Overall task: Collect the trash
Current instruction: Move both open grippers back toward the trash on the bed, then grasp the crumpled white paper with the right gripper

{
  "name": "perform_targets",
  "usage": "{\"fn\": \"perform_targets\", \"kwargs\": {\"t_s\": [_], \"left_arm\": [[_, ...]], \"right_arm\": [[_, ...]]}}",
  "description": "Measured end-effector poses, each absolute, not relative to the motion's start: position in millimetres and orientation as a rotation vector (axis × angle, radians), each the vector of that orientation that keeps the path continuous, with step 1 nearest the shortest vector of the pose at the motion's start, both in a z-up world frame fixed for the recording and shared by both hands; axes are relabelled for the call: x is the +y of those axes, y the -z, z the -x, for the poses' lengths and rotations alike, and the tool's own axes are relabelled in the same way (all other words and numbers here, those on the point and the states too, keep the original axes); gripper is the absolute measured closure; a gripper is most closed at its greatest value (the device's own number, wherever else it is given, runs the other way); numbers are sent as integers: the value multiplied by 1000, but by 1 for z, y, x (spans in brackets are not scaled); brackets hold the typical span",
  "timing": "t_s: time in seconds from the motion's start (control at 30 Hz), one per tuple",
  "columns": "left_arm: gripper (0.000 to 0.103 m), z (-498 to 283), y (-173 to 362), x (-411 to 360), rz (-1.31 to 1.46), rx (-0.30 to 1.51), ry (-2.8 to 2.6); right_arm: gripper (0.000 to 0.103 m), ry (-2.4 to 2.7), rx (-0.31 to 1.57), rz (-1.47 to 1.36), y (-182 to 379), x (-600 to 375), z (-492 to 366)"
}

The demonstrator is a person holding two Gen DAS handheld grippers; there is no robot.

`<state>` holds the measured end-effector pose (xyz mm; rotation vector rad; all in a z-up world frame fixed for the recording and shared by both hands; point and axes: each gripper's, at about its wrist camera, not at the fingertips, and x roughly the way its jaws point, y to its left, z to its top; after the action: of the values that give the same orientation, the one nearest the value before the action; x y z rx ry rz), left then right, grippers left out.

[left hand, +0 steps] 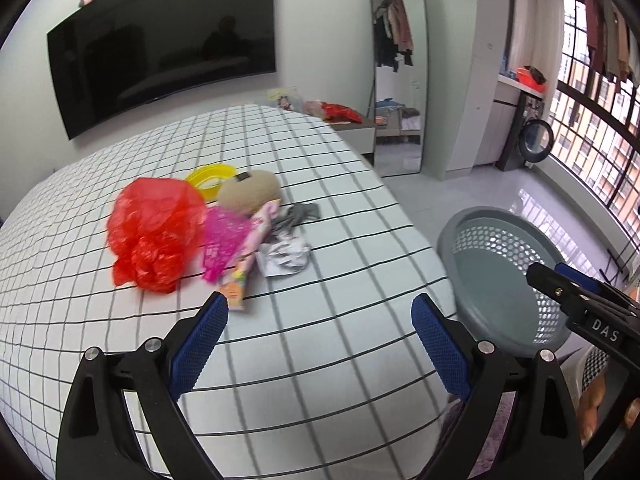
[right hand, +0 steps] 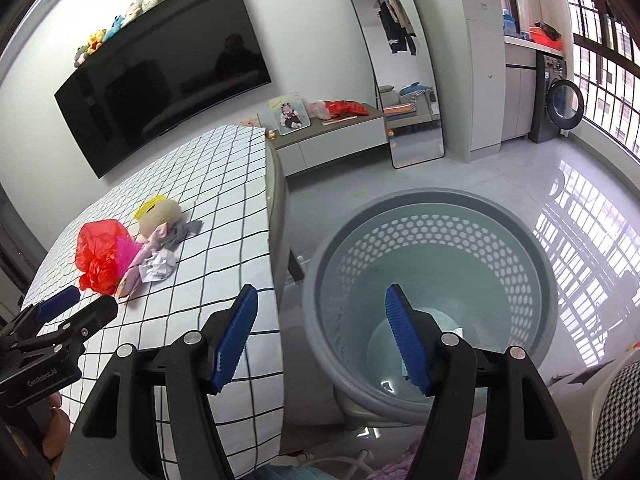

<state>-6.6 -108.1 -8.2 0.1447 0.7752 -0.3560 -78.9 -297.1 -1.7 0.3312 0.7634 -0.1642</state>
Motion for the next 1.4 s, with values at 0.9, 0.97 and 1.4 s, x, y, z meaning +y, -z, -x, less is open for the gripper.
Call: {"fn": "perform_targets", "kwargs": {"t_s": [0.9,0.97,1.4], "left_arm": [[12,-36,40,30,-29,839,112],[12,-38,42,32,-26,844,115],[12,-45,46,35,-10,858,122]], "right_arm": [[39,-72,927,-148,35,-159,-25],[39,-81,940,-130,37,-154,-33],[39,-151,986,-29,46,-126,-79]]}}
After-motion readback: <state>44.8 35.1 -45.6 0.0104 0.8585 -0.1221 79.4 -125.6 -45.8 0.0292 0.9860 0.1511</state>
